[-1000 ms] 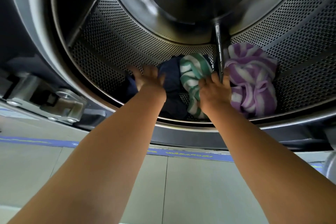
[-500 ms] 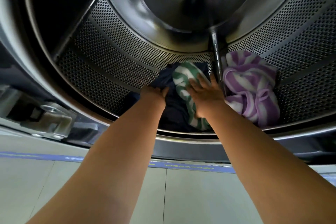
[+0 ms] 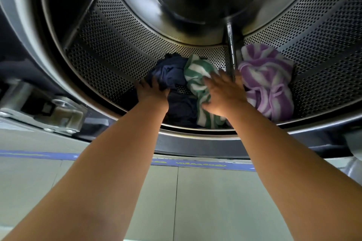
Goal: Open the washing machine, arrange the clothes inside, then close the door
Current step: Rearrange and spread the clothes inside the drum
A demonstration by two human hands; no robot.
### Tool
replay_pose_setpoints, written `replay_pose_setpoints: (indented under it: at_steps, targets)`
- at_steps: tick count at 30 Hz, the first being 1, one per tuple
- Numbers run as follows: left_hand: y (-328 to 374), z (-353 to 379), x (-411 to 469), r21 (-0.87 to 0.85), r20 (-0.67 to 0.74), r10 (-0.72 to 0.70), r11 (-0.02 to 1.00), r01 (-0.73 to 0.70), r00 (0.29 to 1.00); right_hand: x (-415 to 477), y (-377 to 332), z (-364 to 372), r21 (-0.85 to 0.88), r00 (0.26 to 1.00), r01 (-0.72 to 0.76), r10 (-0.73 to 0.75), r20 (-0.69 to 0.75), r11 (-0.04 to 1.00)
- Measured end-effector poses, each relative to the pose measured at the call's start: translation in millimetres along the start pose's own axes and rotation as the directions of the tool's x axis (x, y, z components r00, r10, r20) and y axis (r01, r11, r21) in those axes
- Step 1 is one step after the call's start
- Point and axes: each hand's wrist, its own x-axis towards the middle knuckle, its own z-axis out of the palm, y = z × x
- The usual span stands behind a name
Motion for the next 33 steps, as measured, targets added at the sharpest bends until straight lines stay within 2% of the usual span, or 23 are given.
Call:
replay_pose_setpoints:
  at_steps: [2, 4, 6, 8, 11, 13, 17, 19, 22, 23, 24, 26, 28, 29, 30, 31, 32, 33]
  targets:
    - [1, 4, -1, -0.118, -0.022, 0.039, 0.992, -0.041, 0.999, -5, 13, -7, 0.019, 0.992, -0.111, 0.112, -0.060, 0.994]
    - [6, 4, -2, -0.133, -0.077, 0.072, 0.988, -0.082, 0.994, -11, 29, -10, 0.043, 0.957, -0.284, 0.286, -0.045, 0.958]
    - [16, 0, -1, -0.174, -0.150, 0.097, 0.977, -0.123, 0.984, -17, 43, -10, 0.100, 0.895, -0.445, 0.438, 0.088, 0.890]
    - [29, -6, -2, -0.233, -0.258, 0.156, 0.948, -0.219, 0.953, -26, 49, -8, 0.117, 0.840, -0.529, 0.499, 0.213, 0.841]
    - [54, -17, -6, -0.282, -0.392, 0.304, 0.858, -0.428, 0.868, -30, 50, -5, 0.139, 0.835, -0.523, 0.472, 0.281, 0.841]
    - [73, -23, -8, -0.263, -0.391, 0.399, 0.816, -0.516, 0.830, -28, 50, -5, 0.126, 0.842, -0.499, 0.445, 0.305, 0.858]
    - [95, -17, -2, -0.195, -0.277, 0.438, 0.846, -0.496, 0.855, -29, 56, -13, 0.036, 0.885, -0.333, 0.300, 0.356, 0.942]
    - [93, -12, 1, -0.169, -0.255, 0.424, 0.865, -0.472, 0.869, -31, 61, -21, 0.107, 0.886, -0.338, 0.278, 0.371, 0.935]
    - [85, -10, -1, -0.139, -0.264, 0.426, 0.871, -0.471, 0.866, -28, 64, -23, 0.091, 0.877, -0.372, 0.318, 0.360, 0.924]
    - [82, -11, -2, -0.138, -0.263, 0.428, 0.870, -0.473, 0.865, -26, 64, -24, 0.049, 0.872, -0.404, 0.368, 0.324, 0.914]
    - [80, -12, -3, -0.140, -0.261, 0.430, 0.869, -0.474, 0.864, -24, 65, -25, 0.013, 0.875, -0.442, 0.428, 0.225, 0.897]
    - [77, -14, -4, -0.131, -0.257, 0.434, 0.869, -0.477, 0.863, -21, 67, -32, 0.063, 0.849, -0.515, 0.519, -0.099, 0.855]
    - [75, -15, -5, -0.116, -0.261, 0.443, 0.868, -0.483, 0.858, -21, 67, -42, 0.120, 0.773, -0.483, 0.487, -0.406, 0.867]
    - [74, -16, -5, -0.114, -0.264, 0.446, 0.866, -0.487, 0.855, -18, 68, -42, 0.108, 0.745, -0.460, 0.449, -0.493, 0.882]
    - [73, -16, -6, -0.122, -0.268, 0.448, 0.862, -0.492, 0.853, -15, 69, -40, 0.079, 0.768, -0.439, 0.419, -0.485, 0.895]
    - [72, -16, -6, -0.143, -0.277, 0.448, 0.855, -0.498, 0.850, -12, 70, -33, 0.040, 0.837, -0.422, 0.406, -0.367, 0.906]
    - [72, -15, -7, -0.177, -0.291, 0.445, 0.845, -0.505, 0.847, -12, 70, -24, 0.016, 0.899, -0.403, 0.399, -0.180, 0.915]
    - [71, -15, -7, -0.218, -0.305, 0.439, 0.832, -0.510, 0.845, -12, 70, -14, 0.004, 0.923, -0.385, 0.384, 0.008, 0.923]
